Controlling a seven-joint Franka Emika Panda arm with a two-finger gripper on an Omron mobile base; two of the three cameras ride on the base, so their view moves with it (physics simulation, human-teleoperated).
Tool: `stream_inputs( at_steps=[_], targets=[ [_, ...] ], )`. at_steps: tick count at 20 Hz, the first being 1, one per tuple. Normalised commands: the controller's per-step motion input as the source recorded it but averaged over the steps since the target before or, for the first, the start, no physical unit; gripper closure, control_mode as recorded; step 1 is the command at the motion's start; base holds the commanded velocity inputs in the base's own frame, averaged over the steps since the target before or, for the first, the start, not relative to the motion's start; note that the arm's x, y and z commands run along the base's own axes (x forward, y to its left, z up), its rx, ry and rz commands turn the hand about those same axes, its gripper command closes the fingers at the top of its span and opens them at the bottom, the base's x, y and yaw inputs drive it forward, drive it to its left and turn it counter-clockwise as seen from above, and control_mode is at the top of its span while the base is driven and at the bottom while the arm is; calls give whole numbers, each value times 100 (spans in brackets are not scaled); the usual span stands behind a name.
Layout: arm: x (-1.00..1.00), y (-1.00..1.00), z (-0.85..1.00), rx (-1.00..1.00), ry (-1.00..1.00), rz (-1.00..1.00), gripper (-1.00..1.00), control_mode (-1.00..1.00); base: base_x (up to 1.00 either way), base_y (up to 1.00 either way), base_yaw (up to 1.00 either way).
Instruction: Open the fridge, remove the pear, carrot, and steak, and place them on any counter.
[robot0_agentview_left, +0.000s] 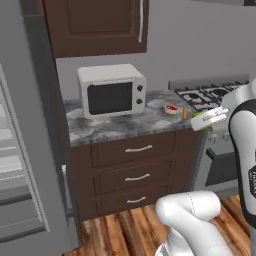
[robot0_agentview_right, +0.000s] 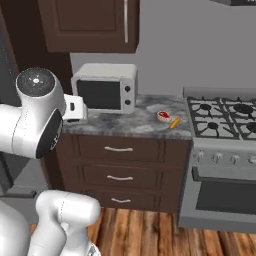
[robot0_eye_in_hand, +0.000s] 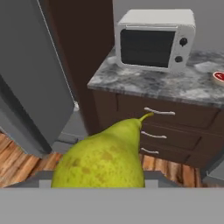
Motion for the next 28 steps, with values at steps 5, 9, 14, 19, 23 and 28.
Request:
stream_inputs(
  at_steps=[5, 9, 14, 19, 23, 28],
  targets=[
    [0, 0, 0, 0, 0, 0, 100, 100, 49, -90, 0],
    [0, 0, 0, 0, 0, 0, 100, 100, 47, -9, 1],
    [0, 0, 0, 0, 0, 0, 100, 100, 75, 0, 0],
    [0, 0, 0, 0, 0, 0, 100, 100, 76, 0, 0],
    [0, 0, 0, 0, 0, 0, 100, 100, 64, 0, 0],
    [0, 0, 0, 0, 0, 0, 100, 100, 57, -1, 0]
  ],
)
